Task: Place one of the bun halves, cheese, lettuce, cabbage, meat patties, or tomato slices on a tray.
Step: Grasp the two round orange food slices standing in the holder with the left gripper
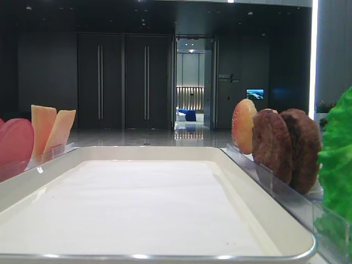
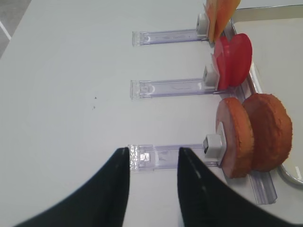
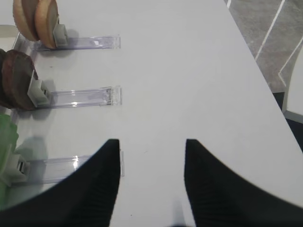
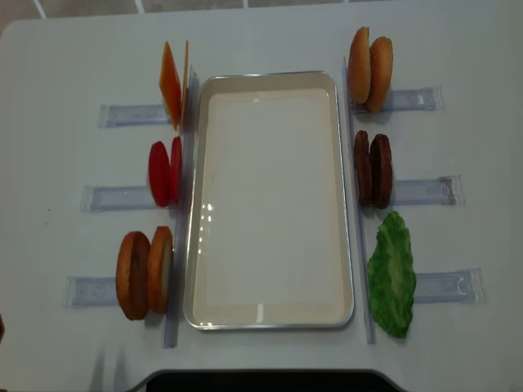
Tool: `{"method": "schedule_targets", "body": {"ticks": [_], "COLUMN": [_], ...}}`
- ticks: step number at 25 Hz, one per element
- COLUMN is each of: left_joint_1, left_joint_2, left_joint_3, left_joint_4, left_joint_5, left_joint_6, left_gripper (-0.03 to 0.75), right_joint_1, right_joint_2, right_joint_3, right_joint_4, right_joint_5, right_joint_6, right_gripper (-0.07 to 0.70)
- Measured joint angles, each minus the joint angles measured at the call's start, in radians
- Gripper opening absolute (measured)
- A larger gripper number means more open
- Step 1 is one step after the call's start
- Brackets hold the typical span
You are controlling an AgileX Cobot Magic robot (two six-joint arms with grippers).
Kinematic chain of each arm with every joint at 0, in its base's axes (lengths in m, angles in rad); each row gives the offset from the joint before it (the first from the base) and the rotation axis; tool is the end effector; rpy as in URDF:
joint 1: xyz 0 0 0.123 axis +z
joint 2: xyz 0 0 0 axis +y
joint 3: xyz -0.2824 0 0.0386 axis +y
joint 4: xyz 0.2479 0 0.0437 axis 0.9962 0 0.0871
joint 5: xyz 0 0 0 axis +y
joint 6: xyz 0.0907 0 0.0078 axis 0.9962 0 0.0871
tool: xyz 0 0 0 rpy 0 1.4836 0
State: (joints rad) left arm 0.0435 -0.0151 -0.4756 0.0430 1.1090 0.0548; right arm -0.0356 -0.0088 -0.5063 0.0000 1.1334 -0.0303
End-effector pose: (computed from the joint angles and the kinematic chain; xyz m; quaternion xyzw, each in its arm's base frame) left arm -0.0067 0.0032 0.2665 0.0037 0.8677 0.0458 0.4950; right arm -0.0101 0.0004 0.2730 0.0023 0.8679 -0.0164 0.4965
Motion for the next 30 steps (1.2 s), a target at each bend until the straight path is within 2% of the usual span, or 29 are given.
{"method": "schedule_targets", "body": {"ticks": [30], "left_joint_1": [0.000], "left_joint_2": [0.000], "left_joint_3": [0.000], "left_joint_4": [0.005], "left_joint_5": [0.001], "left_joint_6": [0.000], "left_gripper": [0.276], "right_joint_1": [0.000], "right_joint_2": [0.000], "right_joint_3": [0.000], "right_joint_4": [0.000], "right_joint_5": [0.000], "right_joint_6": [0.000], "right_gripper": [0.308]}}
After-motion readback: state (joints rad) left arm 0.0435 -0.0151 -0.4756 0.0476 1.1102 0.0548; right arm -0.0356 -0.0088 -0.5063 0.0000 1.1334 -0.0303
